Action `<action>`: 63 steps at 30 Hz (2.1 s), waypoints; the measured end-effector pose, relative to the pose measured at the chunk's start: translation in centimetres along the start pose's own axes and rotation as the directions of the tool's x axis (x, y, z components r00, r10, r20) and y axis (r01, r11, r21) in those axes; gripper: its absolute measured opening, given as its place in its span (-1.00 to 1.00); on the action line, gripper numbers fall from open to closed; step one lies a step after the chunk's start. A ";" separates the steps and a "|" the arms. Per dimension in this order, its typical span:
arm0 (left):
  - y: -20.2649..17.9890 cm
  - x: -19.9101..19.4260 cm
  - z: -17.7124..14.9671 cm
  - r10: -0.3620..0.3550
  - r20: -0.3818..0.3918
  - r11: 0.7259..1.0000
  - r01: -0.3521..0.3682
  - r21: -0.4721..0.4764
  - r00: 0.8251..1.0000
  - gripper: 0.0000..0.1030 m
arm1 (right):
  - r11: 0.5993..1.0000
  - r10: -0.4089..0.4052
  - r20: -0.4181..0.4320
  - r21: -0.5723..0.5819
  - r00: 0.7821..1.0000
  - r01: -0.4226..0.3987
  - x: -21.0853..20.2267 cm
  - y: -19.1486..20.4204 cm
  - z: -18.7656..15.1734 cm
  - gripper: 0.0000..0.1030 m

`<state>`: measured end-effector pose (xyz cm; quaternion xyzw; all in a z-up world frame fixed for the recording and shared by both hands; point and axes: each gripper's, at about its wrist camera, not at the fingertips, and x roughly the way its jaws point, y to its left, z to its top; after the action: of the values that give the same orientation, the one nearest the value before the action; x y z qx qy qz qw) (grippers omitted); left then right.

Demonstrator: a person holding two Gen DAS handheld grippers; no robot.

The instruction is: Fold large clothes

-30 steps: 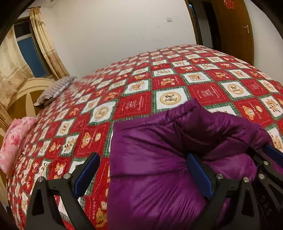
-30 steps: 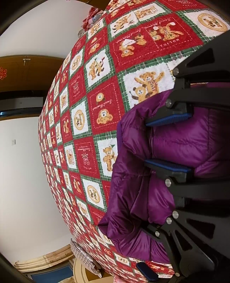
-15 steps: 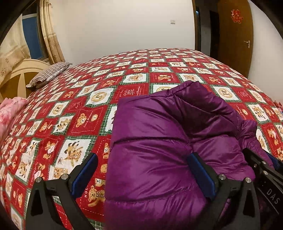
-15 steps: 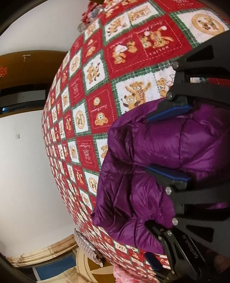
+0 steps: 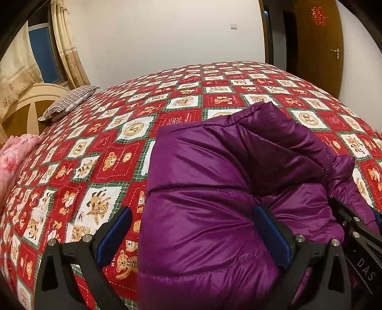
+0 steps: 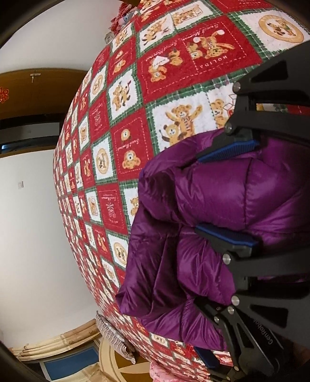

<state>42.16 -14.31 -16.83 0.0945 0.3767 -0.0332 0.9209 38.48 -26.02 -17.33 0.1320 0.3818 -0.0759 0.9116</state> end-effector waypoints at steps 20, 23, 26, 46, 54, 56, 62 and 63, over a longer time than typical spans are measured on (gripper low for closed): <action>-0.5 0.4 -0.2 0.022 0.001 1.000 -0.022 0.015 1.000 0.99 | 1.000 -0.020 -0.011 -0.011 1.000 0.020 0.5 0.1 -0.1 0.15; -0.5 0.4 -0.2 0.025 0.002 1.000 -0.025 0.016 1.000 0.99 | 1.000 -0.021 -0.011 -0.012 1.000 0.021 0.5 0.0 -0.1 0.16; -0.6 0.4 -0.2 0.024 0.001 1.000 -0.024 0.016 1.000 0.99 | 1.000 -0.019 -0.011 -0.011 1.000 0.019 0.6 -0.1 -0.1 0.17; 3.7 -1.5 -2.7 -0.347 -0.075 0.938 0.345 -0.032 0.935 0.98 | 0.984 0.179 -0.041 0.024 0.983 -0.178 -1.0 -2.7 -1.8 0.24; 1.9 -3.2 -2.8 -0.356 -0.031 0.933 0.357 0.038 0.934 0.10 | 0.948 0.314 -0.050 0.077 0.948 -0.310 -0.7 -3.4 -2.1 -0.25; 1.5 -5.0 -2.9 -0.320 0.011 0.944 0.318 0.091 0.947 -0.26 | 0.941 0.334 -0.031 0.069 0.942 -0.331 -1.4 -3.2 -2.2 -0.42; 3.1 -11.4 -2.3 -0.218 0.145 0.968 0.195 0.157 0.965 -0.44 | 0.926 0.377 0.030 0.012 0.926 -0.378 -4.8 -0.6 -2.1 -0.58; 4.0 -12.4 -2.3 -0.208 0.161 0.972 0.186 0.141 0.965 -0.44 | 0.921 0.389 0.042 -0.008 0.920 -0.389 -5.4 0.1 -1.9 -0.59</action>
<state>32.27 -10.05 -9.10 0.1108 0.2994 -0.1566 0.9347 33.44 -25.12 -14.75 0.2039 0.3286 0.1036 0.9164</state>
